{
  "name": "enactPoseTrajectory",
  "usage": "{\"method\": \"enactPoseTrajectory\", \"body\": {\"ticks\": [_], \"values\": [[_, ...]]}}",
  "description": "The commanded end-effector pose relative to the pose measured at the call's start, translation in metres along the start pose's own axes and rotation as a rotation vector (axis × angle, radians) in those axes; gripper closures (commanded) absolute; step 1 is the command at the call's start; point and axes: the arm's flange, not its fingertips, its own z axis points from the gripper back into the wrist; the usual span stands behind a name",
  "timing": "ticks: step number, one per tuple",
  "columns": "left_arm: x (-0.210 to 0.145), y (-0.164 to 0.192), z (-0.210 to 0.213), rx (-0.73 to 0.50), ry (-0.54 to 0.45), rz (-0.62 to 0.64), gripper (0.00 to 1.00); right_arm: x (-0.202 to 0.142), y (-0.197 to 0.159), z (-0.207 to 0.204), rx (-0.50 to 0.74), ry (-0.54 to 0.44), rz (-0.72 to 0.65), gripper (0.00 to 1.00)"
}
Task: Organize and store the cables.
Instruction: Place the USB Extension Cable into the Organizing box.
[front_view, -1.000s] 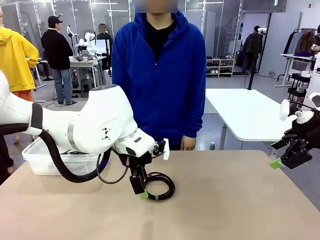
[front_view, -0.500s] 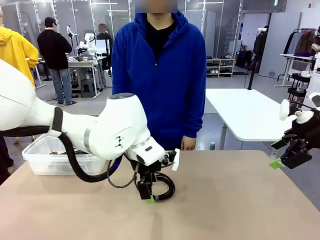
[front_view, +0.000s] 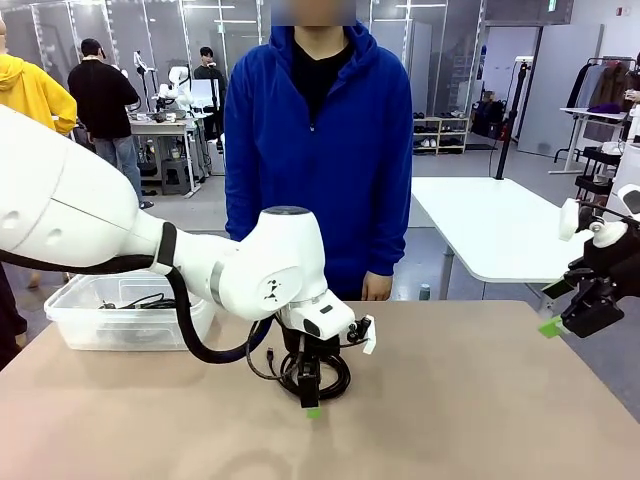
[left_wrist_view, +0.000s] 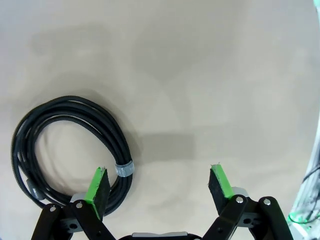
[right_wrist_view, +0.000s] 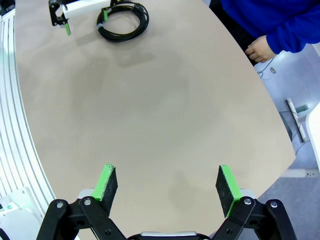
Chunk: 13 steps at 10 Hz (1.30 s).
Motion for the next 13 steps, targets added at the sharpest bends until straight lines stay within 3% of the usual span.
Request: {"method": "enactPoseTrajectory", "body": {"ticks": [1,5,6,7,8,9,11,12,13], "values": [[0.009,0.005,-0.006,0.016,0.045,0.050,0.00,0.002,0.000,-0.001,0.000,0.002,-0.018,0.00],[0.007,0.017,-0.022,0.017,0.079,0.095,0.00,0.002,0.000,-0.001,0.000,0.002,-0.018,0.00],[0.007,0.017,-0.022,0.023,0.085,0.093,0.08,0.002,0.000,-0.001,0.000,0.002,-0.018,0.00],[0.006,0.017,-0.021,0.030,0.089,0.095,0.42,0.002,0.000,-0.001,0.000,0.002,-0.018,0.00],[0.006,0.016,-0.021,0.034,0.092,0.098,0.68,0.002,0.000,-0.001,0.000,0.002,-0.018,0.00],[0.004,0.016,-0.021,0.028,0.099,0.108,1.00,0.002,0.000,-0.001,0.000,0.002,-0.018,0.00],[0.004,0.015,-0.019,0.027,0.105,0.107,1.00,0.002,0.000,-0.001,0.000,0.002,-0.018,0.00],[0.005,0.015,-0.018,0.028,0.107,0.108,0.86,0.002,0.000,-0.001,0.000,0.002,-0.018,0.00],[0.005,0.013,-0.016,0.026,0.099,0.107,0.96,0.002,0.000,-0.001,0.000,0.002,-0.018,0.00]]}}
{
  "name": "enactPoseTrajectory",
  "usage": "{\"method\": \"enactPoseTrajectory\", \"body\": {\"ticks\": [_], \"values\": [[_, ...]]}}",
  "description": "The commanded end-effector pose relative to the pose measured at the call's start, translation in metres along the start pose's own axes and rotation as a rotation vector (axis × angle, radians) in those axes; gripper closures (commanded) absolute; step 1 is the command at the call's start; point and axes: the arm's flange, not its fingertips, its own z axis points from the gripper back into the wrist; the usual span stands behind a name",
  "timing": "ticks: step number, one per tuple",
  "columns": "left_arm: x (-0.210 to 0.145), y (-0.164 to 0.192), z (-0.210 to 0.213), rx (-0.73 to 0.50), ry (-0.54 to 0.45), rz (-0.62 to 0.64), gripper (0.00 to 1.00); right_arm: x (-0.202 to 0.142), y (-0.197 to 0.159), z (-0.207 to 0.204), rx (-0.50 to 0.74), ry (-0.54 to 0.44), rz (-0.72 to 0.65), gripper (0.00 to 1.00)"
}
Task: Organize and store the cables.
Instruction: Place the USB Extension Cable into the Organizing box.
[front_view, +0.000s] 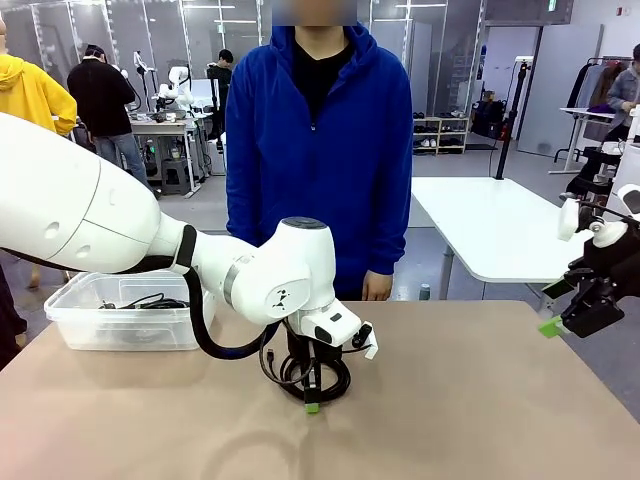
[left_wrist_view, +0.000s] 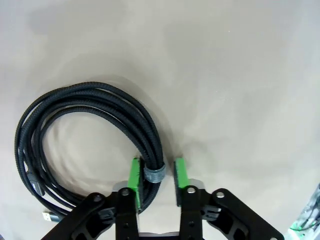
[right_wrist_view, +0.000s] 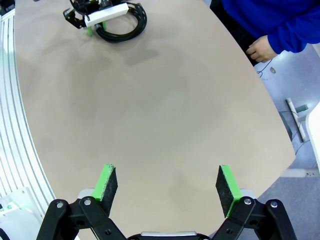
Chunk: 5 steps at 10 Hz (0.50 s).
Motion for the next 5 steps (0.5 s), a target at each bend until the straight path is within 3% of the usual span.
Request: {"method": "enactPoseTrajectory", "body": {"ticks": [1,5], "values": [[0.002,-0.004,0.004,-0.002,0.022,0.014,1.00,0.002,0.000,-0.001,0.000,0.001,-0.019,0.00],[-0.002,-0.003,0.021,-0.011,0.045,0.028,1.00,0.002,0.000,-0.001,0.000,0.001,-0.019,0.00]]}}
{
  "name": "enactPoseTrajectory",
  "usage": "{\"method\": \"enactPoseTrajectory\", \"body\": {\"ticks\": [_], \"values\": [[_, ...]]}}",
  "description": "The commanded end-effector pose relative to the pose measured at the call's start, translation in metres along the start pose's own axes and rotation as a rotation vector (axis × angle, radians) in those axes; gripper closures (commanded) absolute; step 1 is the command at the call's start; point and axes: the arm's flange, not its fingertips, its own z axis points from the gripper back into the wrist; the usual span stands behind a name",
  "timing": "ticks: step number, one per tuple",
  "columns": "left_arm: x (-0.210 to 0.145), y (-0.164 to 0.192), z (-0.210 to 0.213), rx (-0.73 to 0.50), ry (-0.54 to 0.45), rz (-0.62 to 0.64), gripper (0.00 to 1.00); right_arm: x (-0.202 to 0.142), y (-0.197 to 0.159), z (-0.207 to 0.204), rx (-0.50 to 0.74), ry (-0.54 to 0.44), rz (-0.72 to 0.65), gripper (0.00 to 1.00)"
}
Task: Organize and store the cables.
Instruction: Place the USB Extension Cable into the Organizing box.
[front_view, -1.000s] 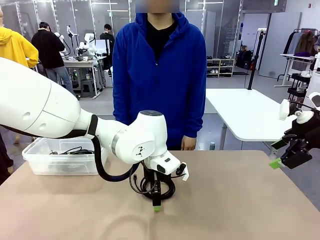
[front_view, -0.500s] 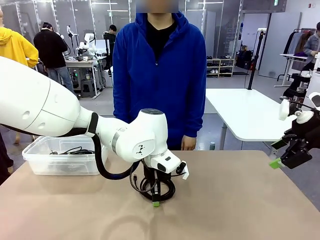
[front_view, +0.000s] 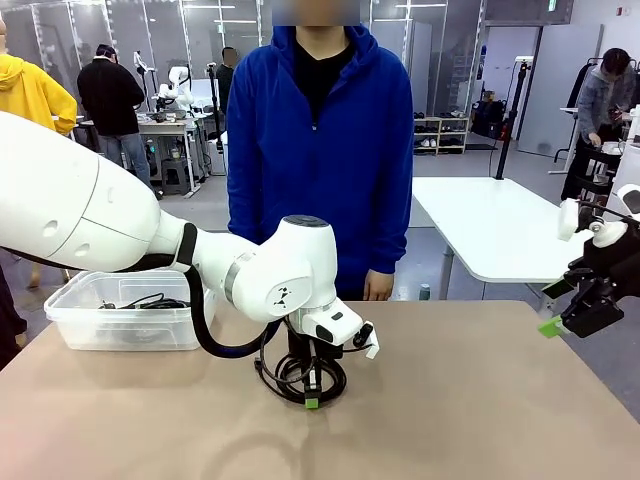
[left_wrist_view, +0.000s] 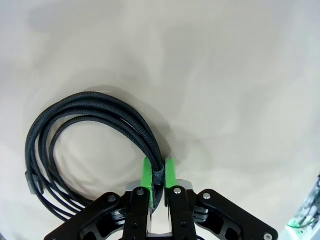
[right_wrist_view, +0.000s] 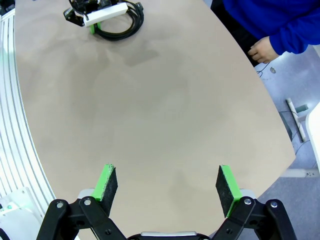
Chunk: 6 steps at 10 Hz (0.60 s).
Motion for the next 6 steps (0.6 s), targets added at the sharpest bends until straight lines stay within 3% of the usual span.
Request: {"method": "enactPoseTrajectory", "body": {"ticks": [1,6], "values": [[-0.005,-0.001,0.029,0.004,0.024,0.016,1.00,0.002,0.000,-0.001,0.000,0.001,-0.019,0.00],[-0.018,-0.011,0.115,0.055,0.004,-0.075,1.00,0.002,0.000,-0.001,0.000,0.001,-0.019,0.00]]}}
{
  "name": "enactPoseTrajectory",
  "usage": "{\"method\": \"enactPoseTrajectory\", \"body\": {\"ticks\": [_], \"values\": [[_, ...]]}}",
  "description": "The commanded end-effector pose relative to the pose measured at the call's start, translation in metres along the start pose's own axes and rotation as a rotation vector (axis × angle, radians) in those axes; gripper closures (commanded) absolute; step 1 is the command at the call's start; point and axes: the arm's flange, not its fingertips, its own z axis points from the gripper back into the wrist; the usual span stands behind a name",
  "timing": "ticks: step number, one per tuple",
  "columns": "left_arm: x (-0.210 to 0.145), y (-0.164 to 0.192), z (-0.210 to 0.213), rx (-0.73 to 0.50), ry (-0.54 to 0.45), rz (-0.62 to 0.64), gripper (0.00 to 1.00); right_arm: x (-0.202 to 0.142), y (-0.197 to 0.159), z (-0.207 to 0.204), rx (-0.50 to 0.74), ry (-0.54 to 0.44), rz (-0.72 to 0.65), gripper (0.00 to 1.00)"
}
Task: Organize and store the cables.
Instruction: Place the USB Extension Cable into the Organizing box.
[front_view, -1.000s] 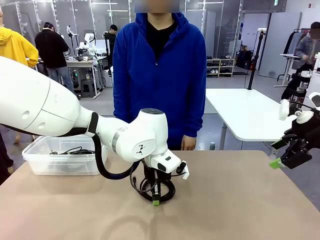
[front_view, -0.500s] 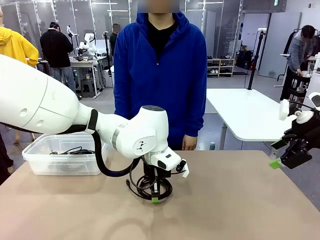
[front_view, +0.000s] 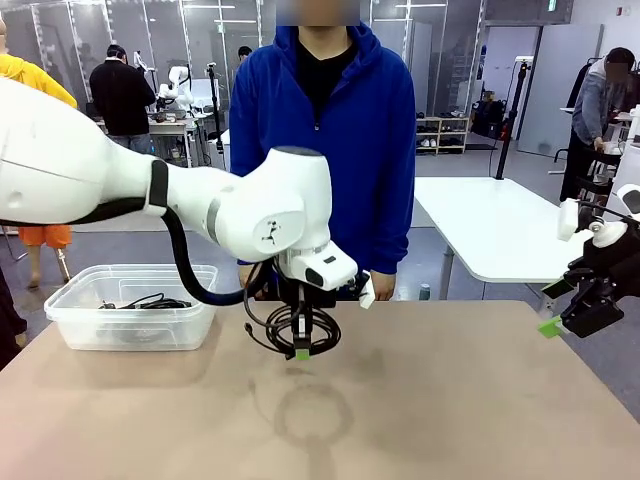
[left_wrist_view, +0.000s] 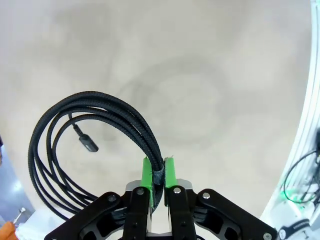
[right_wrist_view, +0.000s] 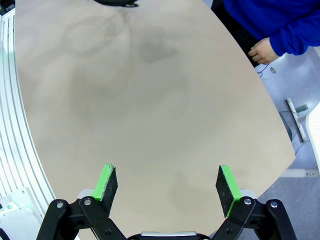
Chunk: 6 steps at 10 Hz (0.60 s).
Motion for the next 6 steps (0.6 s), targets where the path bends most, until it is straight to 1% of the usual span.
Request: {"method": "enactPoseTrajectory", "body": {"ticks": [1,3,4,6], "values": [[-0.0045,-0.0030,0.0067,-0.009,-0.011,-0.025,1.00,0.0014,-0.0003,-0.0010,0.001,0.001,-0.020,0.00],[0.0019,-0.0049,0.0054,-0.013,-0.030,-0.046,1.00,0.0014,-0.0003,-0.0010,0.001,0.001,-0.020,0.00],[-0.0004,-0.0017,0.0113,0.015,-0.004,-0.016,1.00,0.0014,-0.0003,-0.0010,0.001,0.001,-0.020,0.00],[-0.0004,-0.0017,0.0113,0.015,-0.004,-0.016,1.00,0.0014,-0.0003,-0.0010,0.001,0.001,-0.020,0.00]]}}
